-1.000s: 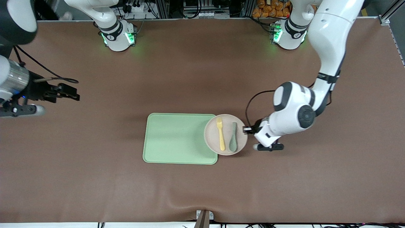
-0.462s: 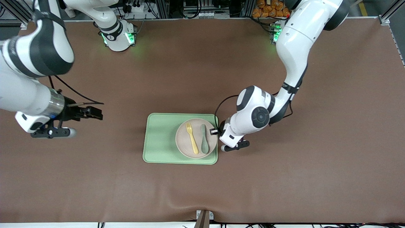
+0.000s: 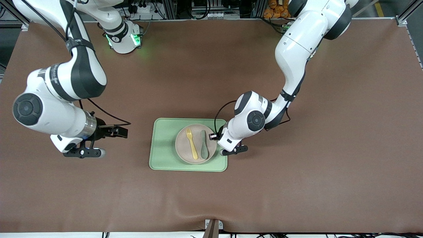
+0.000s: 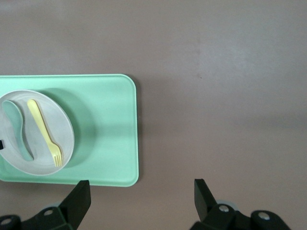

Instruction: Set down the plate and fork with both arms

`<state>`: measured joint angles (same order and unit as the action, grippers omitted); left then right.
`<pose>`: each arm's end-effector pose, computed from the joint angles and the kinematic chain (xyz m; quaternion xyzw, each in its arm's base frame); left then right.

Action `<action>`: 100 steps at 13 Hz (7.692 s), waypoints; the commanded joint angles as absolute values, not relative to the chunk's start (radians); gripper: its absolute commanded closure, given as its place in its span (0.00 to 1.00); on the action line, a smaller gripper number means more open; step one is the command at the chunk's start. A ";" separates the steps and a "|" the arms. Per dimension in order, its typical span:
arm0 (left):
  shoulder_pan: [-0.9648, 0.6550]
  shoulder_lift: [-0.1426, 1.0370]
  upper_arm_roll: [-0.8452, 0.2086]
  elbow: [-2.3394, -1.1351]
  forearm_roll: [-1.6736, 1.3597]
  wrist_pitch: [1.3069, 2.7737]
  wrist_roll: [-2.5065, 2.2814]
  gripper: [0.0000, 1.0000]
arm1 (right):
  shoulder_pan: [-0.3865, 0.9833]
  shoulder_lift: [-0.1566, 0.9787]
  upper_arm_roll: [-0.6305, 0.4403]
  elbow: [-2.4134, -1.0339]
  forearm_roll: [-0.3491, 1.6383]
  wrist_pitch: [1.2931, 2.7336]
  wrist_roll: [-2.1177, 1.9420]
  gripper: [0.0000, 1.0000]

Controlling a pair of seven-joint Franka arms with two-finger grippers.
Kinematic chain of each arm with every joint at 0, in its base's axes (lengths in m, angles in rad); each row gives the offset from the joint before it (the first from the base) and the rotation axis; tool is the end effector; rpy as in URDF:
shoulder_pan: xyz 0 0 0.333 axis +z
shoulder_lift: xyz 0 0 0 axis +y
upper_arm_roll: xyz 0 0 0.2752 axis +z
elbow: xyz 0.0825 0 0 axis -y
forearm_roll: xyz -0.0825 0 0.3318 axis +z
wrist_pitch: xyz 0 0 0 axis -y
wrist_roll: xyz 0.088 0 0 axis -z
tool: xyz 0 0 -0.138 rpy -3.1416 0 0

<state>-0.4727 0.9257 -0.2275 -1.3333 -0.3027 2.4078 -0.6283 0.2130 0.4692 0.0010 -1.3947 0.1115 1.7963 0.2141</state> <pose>0.5427 -0.4253 0.1758 0.9704 0.1186 -0.0582 0.2021 0.6014 0.1437 0.3813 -0.9979 0.0144 0.0445 0.0457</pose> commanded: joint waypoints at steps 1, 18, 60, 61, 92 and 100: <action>-0.498 0.960 -0.216 -1.293 -0.313 2.422 -0.640 1.00 | 0.273 0.554 -0.006 -1.325 0.120 1.859 0.274 0.04; -0.290 0.455 -0.164 -1.321 0.002 1.740 -0.615 0.00 | 0.512 0.824 -0.012 -1.296 0.061 2.154 0.278 0.22; -0.003 0.015 -0.103 -1.574 0.000 1.557 -0.178 0.00 | 0.419 0.859 -0.002 -1.216 0.179 2.051 0.246 1.00; -0.003 0.015 -0.103 -1.574 0.000 1.557 -0.178 0.00 | 0.391 0.856 -0.002 -1.235 0.195 2.042 0.209 1.00; -0.003 0.018 -0.103 -1.571 -0.002 1.559 -0.178 0.00 | 0.061 0.375 -0.014 -1.446 0.169 1.746 0.106 0.00; -0.003 0.020 -0.103 -1.569 0.000 1.562 -0.178 0.00 | 0.025 0.029 -0.018 -1.655 0.112 1.672 0.112 0.00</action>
<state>-0.0077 0.0360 -0.0981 -1.5562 -0.0169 1.5487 -0.1922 0.0361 0.1277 -0.0310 -1.5680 0.1343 1.6736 0.1088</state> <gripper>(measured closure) 0.000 0.000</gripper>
